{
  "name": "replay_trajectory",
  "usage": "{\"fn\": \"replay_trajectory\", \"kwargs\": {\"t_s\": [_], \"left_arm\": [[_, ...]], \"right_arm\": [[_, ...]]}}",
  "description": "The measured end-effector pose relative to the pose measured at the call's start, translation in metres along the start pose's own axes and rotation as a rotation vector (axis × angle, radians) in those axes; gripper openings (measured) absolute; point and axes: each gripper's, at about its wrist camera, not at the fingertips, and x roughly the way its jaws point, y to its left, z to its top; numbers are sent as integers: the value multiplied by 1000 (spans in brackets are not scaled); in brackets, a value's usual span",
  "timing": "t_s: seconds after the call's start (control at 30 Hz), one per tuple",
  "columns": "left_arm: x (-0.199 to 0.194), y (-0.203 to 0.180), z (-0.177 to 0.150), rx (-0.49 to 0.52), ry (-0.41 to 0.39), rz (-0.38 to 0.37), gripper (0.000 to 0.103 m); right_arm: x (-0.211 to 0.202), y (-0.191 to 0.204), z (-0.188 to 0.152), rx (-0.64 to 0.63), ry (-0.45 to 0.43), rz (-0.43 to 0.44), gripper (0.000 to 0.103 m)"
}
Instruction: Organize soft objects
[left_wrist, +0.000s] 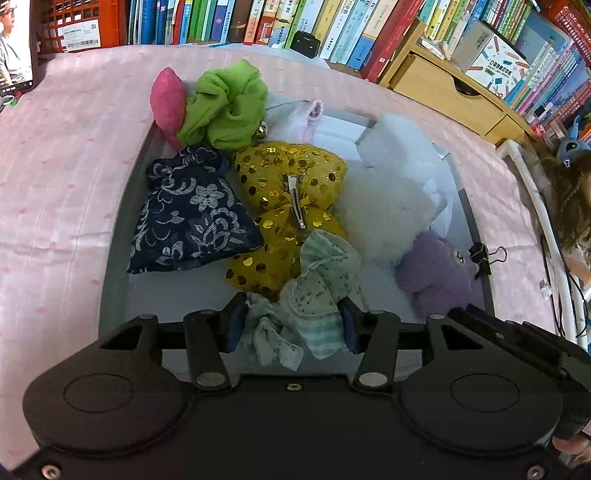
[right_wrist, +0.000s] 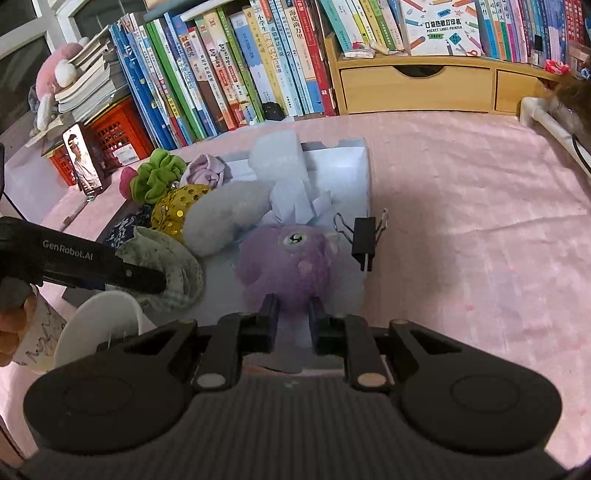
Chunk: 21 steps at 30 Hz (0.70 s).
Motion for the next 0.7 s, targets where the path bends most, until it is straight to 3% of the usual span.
{"fn": "replay_trajectory", "kwargs": {"t_s": [0.53, 0.7], "left_arm": [[-10, -2, -6, 44, -29, 9, 58], [-19, -3, -11, 59, -47, 11, 61]], "right_arm": [[-5, 1, 2, 4, -6, -9, 31], [-13, 3, 4, -5, -21, -18, 43]]}}
